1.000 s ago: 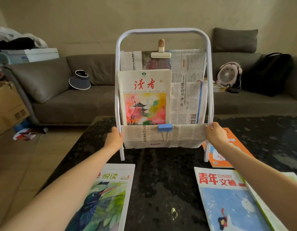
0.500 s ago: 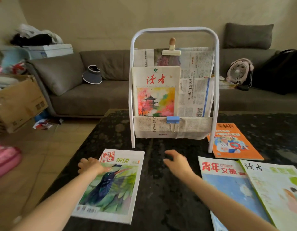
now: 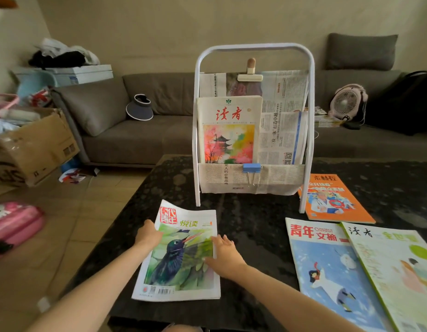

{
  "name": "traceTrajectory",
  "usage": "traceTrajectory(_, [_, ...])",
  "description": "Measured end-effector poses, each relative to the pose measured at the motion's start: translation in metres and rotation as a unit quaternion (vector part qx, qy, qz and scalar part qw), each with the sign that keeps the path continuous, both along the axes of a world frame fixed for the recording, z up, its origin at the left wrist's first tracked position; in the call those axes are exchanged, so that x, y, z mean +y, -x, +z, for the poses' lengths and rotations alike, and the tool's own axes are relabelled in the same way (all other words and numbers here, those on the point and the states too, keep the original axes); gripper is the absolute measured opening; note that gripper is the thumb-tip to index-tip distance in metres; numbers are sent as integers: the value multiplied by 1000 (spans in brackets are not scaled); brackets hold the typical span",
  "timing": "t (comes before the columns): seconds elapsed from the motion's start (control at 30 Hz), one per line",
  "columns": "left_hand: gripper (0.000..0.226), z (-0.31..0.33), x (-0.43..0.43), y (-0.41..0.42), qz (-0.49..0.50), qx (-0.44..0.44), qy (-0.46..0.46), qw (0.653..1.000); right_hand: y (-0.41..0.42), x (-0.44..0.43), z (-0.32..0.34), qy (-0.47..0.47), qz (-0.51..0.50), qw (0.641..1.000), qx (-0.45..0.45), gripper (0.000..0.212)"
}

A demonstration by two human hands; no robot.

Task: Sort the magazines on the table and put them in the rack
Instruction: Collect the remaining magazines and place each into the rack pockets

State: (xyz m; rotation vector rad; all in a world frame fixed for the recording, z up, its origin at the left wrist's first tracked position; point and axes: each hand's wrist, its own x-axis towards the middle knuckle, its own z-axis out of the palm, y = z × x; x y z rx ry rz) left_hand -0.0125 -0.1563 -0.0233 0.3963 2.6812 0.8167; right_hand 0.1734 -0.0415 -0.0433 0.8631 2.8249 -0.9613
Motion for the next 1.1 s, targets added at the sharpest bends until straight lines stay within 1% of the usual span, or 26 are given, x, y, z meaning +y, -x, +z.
traceTrajectory(0.03, [23, 4, -1, -7, -12, 23, -36, 999, -3, 3, 2, 30, -21, 999, 32, 66])
traceTrajectory(0.1, [10, 11, -5, -22, -39, 60, -143, 987, -8, 10, 5, 82, -73, 988, 107, 60])
traceTrajectory(0.17, [7, 18, -10, -40, -64, 82, -261, 960, -14, 19, 9, 133, -143, 966, 170, 63])
traceTrajectory(0.23, [9, 28, -9, -56, -78, 96, -346, 930, -20, 28, 14, 190, -192, 937, 219, 64])
traceTrajectory(0.27, [9, 34, -5, -61, -82, 103, -370, 920, -22, 35, 17, 192, -198, 931, 239, 57])
traceTrajectory(0.33, [9, 44, 6, -66, -94, 107, -401, 905, -25, 50, 25, 170, -203, 920, 291, 30])
traceTrajectory(0.4, [10, 56, 23, -67, -109, 111, -422, 893, -29, 64, 38, 171, -223, 894, 348, 8])
traceTrajectory(0.47, [12, 64, 40, -64, -128, 123, -416, 892, -33, 81, 53, 166, -240, 874, 388, 6])
traceTrajectory(0.53, [12, 66, 56, -59, -148, 140, -378, 903, -39, 95, 67, 144, -247, 871, 399, 7])
traceTrajectory(0.63, [11, 59, 73, -57, -159, 181, -299, 923, -50, 114, 75, 122, -241, 882, 386, 7])
traceTrajectory(0.73, [12, 56, 84, -55, -157, 200, -277, 927, -55, 124, 77, 115, -221, 893, 374, 9])
traceTrajectory(0.83, [10, 50, 88, -53, -179, 187, -247, 934, -57, 126, 78, 105, -218, 893, 380, 11])
traceTrajectory(0.9, [21, 39, 85, -53, -200, 182, -187, 944, -56, 126, 79, 109, -224, 891, 379, 11])
traceTrajectory(0.97, [25, 30, 82, -54, -197, 185, -142, 952, -57, 128, 82, 102, -225, 897, 366, 7])
traceTrajectory(1.03, [22, 38, 88, -53, -189, 183, -144, 954, -57, 135, 94, 79, -221, 906, 353, 8])
traceTrajectory(1.1, [21, 60, 104, -51, -193, 206, -156, 946, -57, 150, 117, 43, -227, 908, 349, 9])
